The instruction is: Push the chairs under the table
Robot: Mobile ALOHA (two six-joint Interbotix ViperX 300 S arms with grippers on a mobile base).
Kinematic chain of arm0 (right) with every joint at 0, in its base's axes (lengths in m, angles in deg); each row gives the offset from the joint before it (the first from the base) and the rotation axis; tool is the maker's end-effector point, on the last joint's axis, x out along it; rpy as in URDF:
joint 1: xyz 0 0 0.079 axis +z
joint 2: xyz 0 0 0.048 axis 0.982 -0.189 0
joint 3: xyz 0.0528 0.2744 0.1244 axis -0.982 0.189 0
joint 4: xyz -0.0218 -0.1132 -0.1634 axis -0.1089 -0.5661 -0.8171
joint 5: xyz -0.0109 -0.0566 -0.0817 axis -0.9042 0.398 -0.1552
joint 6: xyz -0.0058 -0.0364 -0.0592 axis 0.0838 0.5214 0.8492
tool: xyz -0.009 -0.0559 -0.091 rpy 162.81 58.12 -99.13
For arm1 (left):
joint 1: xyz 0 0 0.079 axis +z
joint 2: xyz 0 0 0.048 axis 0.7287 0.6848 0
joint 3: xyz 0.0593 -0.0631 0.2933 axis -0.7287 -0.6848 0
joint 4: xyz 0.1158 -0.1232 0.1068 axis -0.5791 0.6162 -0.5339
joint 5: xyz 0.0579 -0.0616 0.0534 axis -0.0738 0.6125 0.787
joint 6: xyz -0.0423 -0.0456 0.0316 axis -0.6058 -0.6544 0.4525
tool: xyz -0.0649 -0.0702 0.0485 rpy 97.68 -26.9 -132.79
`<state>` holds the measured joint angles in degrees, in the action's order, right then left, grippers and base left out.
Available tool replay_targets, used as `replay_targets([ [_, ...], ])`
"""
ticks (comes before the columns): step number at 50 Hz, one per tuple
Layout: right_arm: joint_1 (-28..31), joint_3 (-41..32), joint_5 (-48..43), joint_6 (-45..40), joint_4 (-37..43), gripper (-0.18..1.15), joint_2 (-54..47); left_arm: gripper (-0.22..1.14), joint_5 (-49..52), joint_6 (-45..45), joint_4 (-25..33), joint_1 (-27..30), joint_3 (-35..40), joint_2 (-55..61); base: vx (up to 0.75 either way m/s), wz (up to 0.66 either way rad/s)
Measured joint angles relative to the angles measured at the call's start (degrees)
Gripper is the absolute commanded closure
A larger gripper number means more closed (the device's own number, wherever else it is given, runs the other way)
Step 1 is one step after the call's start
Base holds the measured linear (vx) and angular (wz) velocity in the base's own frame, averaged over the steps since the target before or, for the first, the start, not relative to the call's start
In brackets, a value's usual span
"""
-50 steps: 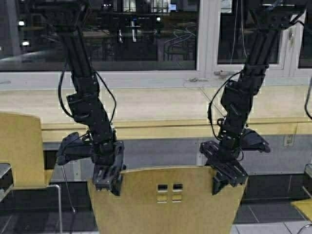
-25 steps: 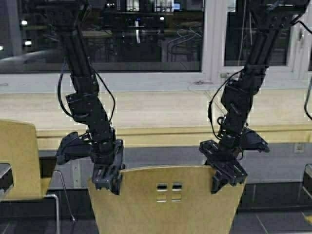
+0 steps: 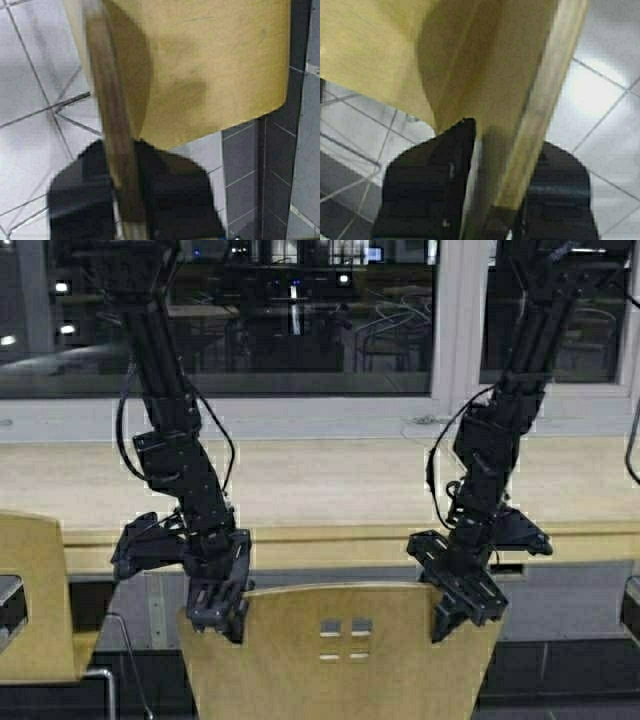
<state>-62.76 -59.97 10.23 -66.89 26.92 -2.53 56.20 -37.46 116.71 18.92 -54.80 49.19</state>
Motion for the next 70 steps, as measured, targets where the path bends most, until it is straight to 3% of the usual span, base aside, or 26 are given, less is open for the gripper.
replay_targets([
  [58, 1.0, 3.3, -3.6, -0.1, -0.4, 0.72, 0.5, 0.82, 0.1, 0.1, 0.0, 0.0, -2.5, -0.9, 0.21, 0.02],
  [64, 1.4, 4.7, -4.5, -0.1, -0.4, 0.72, 0.9, 0.78, 0.7, 0.1, 0.0, 0.0, -3.2, -1.1, 0.09, 0.0],
  [70, 1.5, 6.2, -5.3, -0.1, -0.5, 0.71, 1.3, 0.65, 1.1, 0.1, 0.0, -0.1, -3.8, -1.4, 0.06, 0.02],
])
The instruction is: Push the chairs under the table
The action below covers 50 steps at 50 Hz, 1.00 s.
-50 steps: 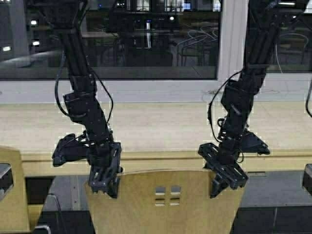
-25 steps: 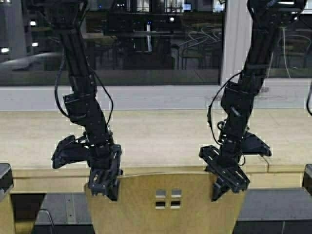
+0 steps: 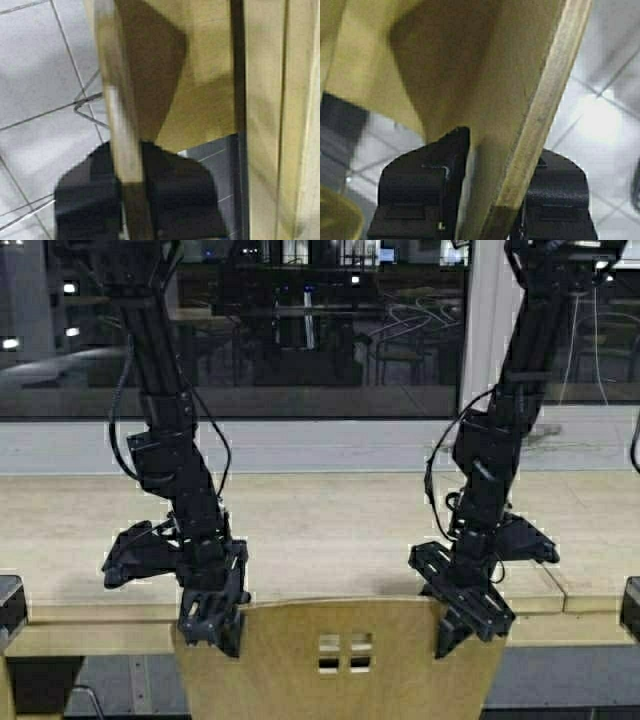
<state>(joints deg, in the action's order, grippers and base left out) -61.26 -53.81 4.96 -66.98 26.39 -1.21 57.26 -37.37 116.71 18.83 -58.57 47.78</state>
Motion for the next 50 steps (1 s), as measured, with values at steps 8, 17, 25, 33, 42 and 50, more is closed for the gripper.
replay_targets([
  [8, 0.0, 0.8, -0.1, 0.0, 0.0, 0.53, 0.3, 0.36, 1.0, 0.3, -2.5, -0.1, -0.8, -0.4, 0.02, 0.01],
  [17, 0.0, 1.0, -0.3, 3.7, -1.2, 0.15, 0.5, 0.08, 1.0, 4.0, -4.5, 0.0, -1.2, -1.1, 0.0, 0.0],
  [25, -0.4, 1.2, 1.8, 6.9, -2.4, 0.1, 2.0, 0.04, 1.1, 4.2, -4.6, 0.1, -1.2, -1.8, -0.01, -0.01],
  [33, -0.9, 1.3, 3.6, 6.9, -2.4, 0.1, 3.8, 0.04, 3.1, 4.4, -4.7, 0.4, -1.7, -2.9, -0.01, -0.01],
  [42, -1.1, 3.0, 6.2, 6.7, -2.5, 0.1, 7.4, 0.04, 3.8, 4.7, -4.7, 0.4, -4.0, -6.5, 0.0, 0.0],
  [50, -1.6, 6.7, 7.4, 6.6, -2.5, 0.11, 13.5, 0.04, 4.0, 6.5, -4.6, 0.4, -7.4, -11.2, 0.0, 0.0],
])
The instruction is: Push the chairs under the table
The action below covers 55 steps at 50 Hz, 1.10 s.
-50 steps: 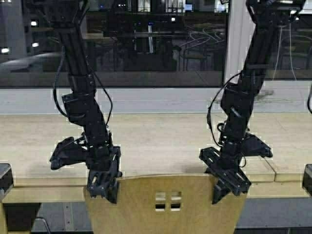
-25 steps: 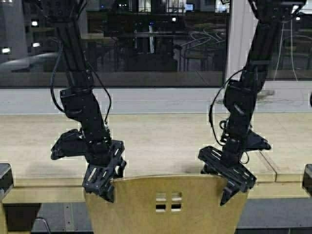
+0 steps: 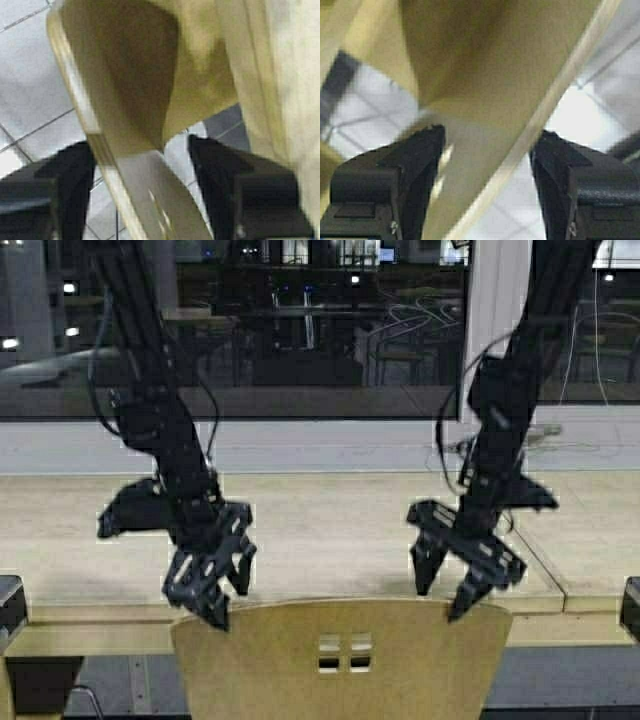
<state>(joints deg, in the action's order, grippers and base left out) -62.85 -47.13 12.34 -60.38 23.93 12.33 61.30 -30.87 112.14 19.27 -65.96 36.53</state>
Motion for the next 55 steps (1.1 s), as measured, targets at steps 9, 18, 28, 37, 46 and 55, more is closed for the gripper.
replay_targets([
  [9, -2.1, 4.2, 1.8, 0.0, -0.1, 0.11, 8.8, 0.04, 0.2, 1.8, 0.1, 0.6, -3.1, -9.5, 0.0, 0.0],
  [18, -2.7, 5.2, 3.3, 0.4, -0.5, 0.11, 15.7, 0.04, 0.5, 2.1, 0.0, 0.6, -5.5, -15.6, 0.0, 0.0],
  [28, -3.4, 4.8, 5.4, 6.4, -6.9, 0.11, 23.0, 0.04, 2.9, 8.9, -5.9, 0.7, -9.2, -24.5, 0.0, 0.0],
  [37, -5.0, 4.0, 5.5, 12.8, -12.0, 0.11, 30.1, 0.04, 9.2, 19.5, -15.5, 3.9, -9.8, -32.8, -0.01, -0.01],
  [46, -6.0, 3.0, 5.5, 20.0, -16.4, 0.11, 37.4, 0.04, 17.2, 31.1, -22.1, 6.1, -7.6, -37.5, -0.02, 0.0],
  [55, -5.7, 3.7, 3.2, 26.7, -22.9, 0.11, 44.6, 0.04, 19.5, 45.9, -32.8, 6.4, -5.9, -40.0, -0.03, 0.0],
])
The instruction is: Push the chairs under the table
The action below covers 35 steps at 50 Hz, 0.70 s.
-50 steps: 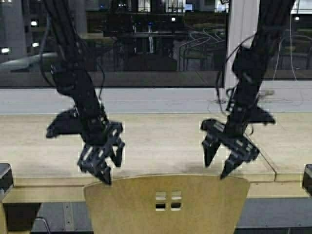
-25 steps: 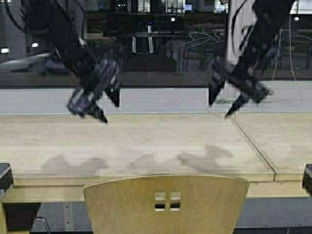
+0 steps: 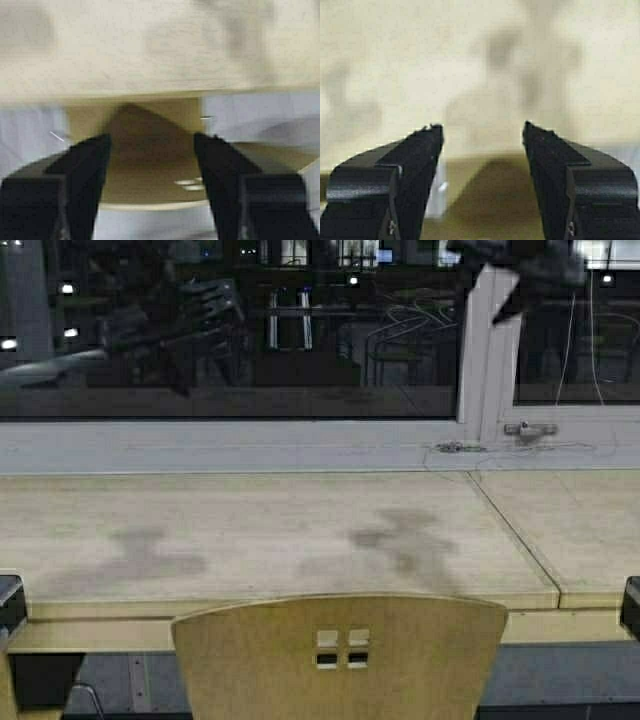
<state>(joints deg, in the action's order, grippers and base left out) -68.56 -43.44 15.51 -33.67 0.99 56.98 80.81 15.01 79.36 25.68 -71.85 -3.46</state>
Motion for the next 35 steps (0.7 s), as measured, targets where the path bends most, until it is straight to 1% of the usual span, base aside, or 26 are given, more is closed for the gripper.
replay_targets([
  [5, -0.1, 1.8, -2.3, 0.8, -1.8, 0.11, 2.5, 0.04, -1.7, 4.6, -4.2, 0.3, -1.1, 0.0, -0.04, -0.01],
  [9, -0.2, 4.0, -3.9, 0.9, -3.5, 0.11, 3.6, 0.04, -3.5, 5.4, -5.9, 0.8, -3.2, 0.2, -0.06, -0.03],
  [17, -0.2, 5.5, -5.6, 0.7, -5.3, 0.11, 5.2, 0.04, -5.7, 5.8, -6.2, 1.1, -4.7, 0.3, -0.09, 0.01],
  [24, 1.7, 6.9, -5.9, 0.7, -5.5, 0.11, 5.7, 0.04, -4.7, 6.1, -6.9, 1.1, -5.4, 0.3, -0.13, 0.09],
  [35, 2.2, 7.3, -6.1, 0.7, -5.6, 0.11, 5.7, 0.04, -2.5, 5.9, -8.3, 0.4, -4.7, 0.3, -0.17, 0.22],
])
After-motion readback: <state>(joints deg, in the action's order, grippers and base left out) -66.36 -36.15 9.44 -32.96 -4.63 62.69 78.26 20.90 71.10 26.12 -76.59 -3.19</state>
